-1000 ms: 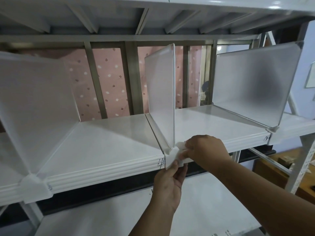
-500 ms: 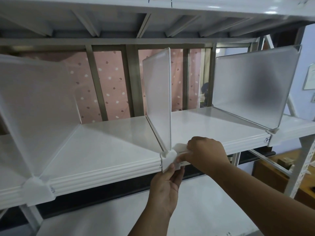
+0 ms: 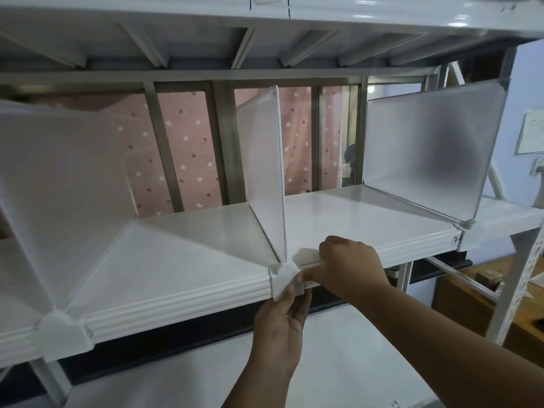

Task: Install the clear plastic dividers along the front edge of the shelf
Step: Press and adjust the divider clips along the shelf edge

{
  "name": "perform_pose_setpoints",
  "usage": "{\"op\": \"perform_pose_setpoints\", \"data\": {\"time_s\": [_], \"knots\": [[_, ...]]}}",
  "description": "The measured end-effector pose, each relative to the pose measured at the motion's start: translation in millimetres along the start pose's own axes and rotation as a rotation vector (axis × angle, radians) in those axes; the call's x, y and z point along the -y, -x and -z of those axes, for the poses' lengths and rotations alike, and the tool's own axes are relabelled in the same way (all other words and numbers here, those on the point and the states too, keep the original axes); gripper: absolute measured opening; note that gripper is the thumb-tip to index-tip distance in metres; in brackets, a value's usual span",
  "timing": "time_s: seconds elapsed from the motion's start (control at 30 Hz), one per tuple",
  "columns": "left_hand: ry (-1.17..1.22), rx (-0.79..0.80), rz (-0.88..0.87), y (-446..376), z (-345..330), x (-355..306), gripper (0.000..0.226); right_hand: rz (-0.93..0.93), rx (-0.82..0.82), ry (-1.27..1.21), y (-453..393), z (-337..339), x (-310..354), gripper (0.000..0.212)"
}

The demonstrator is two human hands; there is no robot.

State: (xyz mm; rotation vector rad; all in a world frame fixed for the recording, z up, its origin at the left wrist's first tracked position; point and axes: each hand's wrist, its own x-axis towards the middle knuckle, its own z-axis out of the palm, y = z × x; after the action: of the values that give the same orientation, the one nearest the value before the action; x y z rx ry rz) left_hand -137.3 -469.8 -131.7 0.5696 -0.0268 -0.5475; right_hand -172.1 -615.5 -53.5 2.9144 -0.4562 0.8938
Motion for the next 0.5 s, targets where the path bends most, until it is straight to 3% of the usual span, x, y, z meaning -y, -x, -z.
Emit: {"op": "perform_pose_setpoints", "data": {"time_s": [0.1, 0.23, 0.5], "knots": [[-0.017, 0.003, -0.027, 0.1, 0.7, 5.0, 0.033, -0.006, 0.034, -0.024, 1.3, 0.6, 0.9, 0.067], [-0.085, 0.031, -0.063, 1.6, 1.7, 9.3, 0.043, -0.014, 0.066, -0.11, 10.4, 5.4, -5.5, 0.073], [-0.265, 0.057, 0.166, 6.9, -8.3, 72.8, 0.057, -0.109, 0.012, -0.136, 38.7, 33.1, -82.3, 0.089]]}}
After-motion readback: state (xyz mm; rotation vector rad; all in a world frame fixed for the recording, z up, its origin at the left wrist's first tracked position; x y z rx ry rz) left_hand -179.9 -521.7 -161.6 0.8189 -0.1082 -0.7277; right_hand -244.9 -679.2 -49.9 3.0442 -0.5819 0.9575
